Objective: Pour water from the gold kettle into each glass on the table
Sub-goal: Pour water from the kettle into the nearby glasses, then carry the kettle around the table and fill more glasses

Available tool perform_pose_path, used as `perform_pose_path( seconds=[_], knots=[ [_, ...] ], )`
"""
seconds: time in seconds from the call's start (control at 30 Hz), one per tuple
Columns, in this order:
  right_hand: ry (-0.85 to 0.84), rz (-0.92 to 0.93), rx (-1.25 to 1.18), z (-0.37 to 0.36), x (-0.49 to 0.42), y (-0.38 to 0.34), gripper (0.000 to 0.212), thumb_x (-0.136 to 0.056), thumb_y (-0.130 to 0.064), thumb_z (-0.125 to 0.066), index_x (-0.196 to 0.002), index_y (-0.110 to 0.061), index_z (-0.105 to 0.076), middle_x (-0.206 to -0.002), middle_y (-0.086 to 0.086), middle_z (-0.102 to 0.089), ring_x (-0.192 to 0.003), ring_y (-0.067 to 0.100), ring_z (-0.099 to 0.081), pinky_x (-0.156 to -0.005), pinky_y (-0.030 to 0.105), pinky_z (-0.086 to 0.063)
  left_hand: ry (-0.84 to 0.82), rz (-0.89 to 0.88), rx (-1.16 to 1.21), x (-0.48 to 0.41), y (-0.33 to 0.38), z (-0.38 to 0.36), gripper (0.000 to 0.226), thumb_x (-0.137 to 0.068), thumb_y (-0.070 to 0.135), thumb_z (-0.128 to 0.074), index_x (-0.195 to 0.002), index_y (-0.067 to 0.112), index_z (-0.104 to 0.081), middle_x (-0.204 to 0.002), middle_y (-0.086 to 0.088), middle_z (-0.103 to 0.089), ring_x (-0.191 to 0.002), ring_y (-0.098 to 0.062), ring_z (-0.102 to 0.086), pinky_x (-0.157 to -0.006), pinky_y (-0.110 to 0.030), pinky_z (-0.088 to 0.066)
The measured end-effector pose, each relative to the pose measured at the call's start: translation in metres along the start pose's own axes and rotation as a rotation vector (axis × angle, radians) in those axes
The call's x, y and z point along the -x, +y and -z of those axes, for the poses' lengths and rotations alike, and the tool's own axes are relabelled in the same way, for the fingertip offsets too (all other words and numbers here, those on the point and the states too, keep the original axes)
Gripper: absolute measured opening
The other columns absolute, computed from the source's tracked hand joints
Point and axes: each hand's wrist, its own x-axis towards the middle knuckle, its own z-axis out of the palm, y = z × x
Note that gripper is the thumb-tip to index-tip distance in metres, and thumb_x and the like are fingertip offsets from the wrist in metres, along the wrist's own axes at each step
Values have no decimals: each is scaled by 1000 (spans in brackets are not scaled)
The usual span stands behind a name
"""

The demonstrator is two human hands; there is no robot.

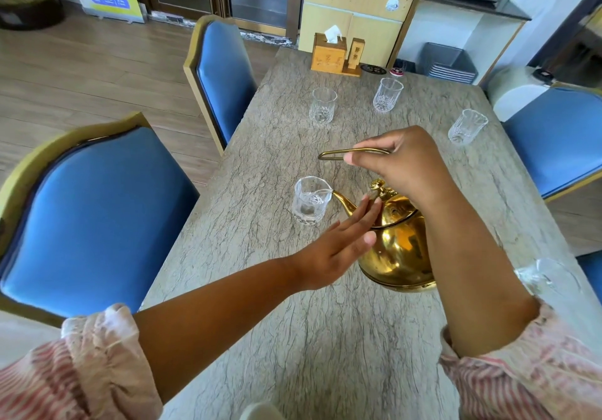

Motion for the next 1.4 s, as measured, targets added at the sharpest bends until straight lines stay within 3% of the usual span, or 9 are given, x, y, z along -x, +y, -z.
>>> perform_pose_path(
  seconds=[0.2,0.3,0.43,0.57,0.67,0.73,0.9,1.2,1.4],
  knots=[
    [40,-2,-39,-11,3,12,33,-73,-36,-78,-102,-18,-76,-115,3,-72,-103,10,-65,-85,19,-44,4,49,-5,-1,-10,-1,61,-90,58,-17,-146,40,-1,-157,14,9,-141,6,9,-119,-50,0],
    [72,5,-93,-13,8,18,34,-73,-35,-79,-101,-18,-76,-108,0,-74,-96,6,-66,-82,15,-46,1,71,-8,-1,-12,-1,60,-87,61,-15,-144,44,-2,-157,14,10,-140,4,8,-119,-50,0],
    [131,-39,-147,-14,17,30,43,-71,-42,-79,-103,-13,-75,-94,-2,-75,-88,8,-68,-80,24,-51,15,90,8,1,-10,-2,58,-90,57,-17,-145,41,-7,-156,15,8,-139,4,7,-119,-49,1],
    [185,-82,-322,-10,30,43,30,-73,-35,-79,-83,-8,-74,-46,-20,-56,-45,-4,-49,-56,18,-39,33,109,-29,5,-3,-8,53,-95,47,-19,-146,37,-11,-156,16,7,-139,5,8,-119,-49,1],
    [242,-128,-511,-2,46,51,25,-72,-31,-81,-67,-8,-70,-51,-9,-52,-51,6,-45,-58,23,-38,59,127,-123,8,6,-17,55,-94,48,-17,-147,35,-13,-156,17,7,-141,4,8,-118,-44,7],
    [243,-168,-636,3,56,54,28,-72,-26,-81,-53,-15,-63,-46,-12,-48,-47,5,-41,-55,23,-36,98,130,-206,12,12,-25,55,-94,48,-16,-147,35,-15,-156,18,7,-143,1,8,-117,-41,12],
    [177,-122,-787,18,85,56,40,-71,-22,-82,-45,-19,-52,-36,-13,-40,-36,1,-32,-42,17,-30,217,107,-391,35,34,-53,56,-95,47,-20,-148,32,-13,-159,9,3,-144,-3,9,-112,-38,19],
    [-140,45,-846,24,143,39,21,-68,-20,-84,-58,-15,-66,-52,-9,-65,-55,7,-56,-59,22,-47,436,201,-507,107,63,-105,61,-91,57,-17,-148,38,-7,-160,11,5,-142,-2,10,-112,-41,18],
    [-326,80,-807,-2,185,15,29,-70,-26,-83,-53,-15,-61,-45,-10,-53,-50,9,-45,-55,24,-41,612,319,-530,170,66,-130,61,-89,64,-12,-146,44,-5,-160,11,3,-145,-6,10,-114,-47,14]
  ],
)
